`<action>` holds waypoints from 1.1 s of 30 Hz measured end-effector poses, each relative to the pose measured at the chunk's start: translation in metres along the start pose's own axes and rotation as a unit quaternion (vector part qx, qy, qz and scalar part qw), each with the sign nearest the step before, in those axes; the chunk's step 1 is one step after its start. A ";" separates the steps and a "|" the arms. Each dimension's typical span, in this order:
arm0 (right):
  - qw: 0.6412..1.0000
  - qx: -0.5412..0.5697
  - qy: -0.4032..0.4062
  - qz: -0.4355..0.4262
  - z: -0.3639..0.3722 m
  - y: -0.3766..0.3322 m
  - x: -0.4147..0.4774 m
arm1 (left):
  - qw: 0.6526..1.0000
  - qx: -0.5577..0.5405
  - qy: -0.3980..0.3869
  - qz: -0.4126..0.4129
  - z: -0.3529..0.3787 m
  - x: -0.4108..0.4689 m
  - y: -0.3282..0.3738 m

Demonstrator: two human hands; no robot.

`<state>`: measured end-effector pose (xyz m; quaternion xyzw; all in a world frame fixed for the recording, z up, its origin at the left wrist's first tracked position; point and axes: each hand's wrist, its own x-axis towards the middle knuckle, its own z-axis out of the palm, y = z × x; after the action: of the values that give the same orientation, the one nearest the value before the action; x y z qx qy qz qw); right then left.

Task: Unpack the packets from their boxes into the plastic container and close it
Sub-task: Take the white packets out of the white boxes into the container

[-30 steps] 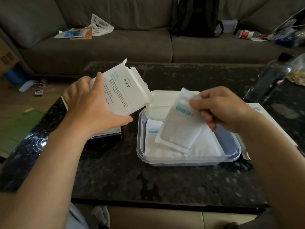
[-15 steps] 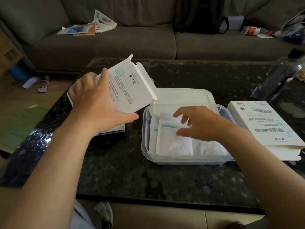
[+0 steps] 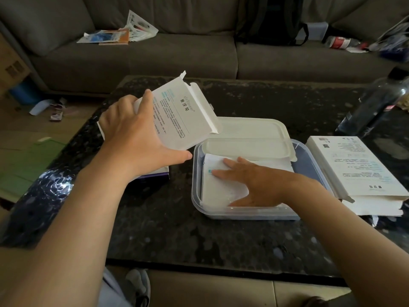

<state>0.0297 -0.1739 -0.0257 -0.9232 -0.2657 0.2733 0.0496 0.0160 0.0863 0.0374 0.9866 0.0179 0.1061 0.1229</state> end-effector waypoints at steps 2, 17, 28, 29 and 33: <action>1.000 0.010 -0.006 0.001 -0.001 0.000 0.001 | 1.000 0.005 0.004 0.004 0.000 0.001 -0.001; 0.998 -0.057 -0.002 -0.015 0.006 -0.005 0.012 | 0.999 0.021 -0.015 0.027 0.006 -0.002 0.009; 0.998 0.057 0.033 0.002 -0.005 -0.005 -0.001 | 0.998 0.017 -0.025 0.050 0.009 -0.004 0.017; 0.994 0.096 0.057 0.015 -0.015 -0.004 -0.008 | 0.998 0.014 -0.026 0.052 0.008 -0.004 0.017; 0.941 0.235 0.242 0.014 -0.051 -0.001 -0.041 | 0.996 0.026 -0.029 0.080 0.012 -0.009 0.023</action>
<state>0.0271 -0.1915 0.0374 -0.9272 -0.1609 0.0973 0.3240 0.0102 0.0607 0.0300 0.9904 -0.0621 0.0860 0.0891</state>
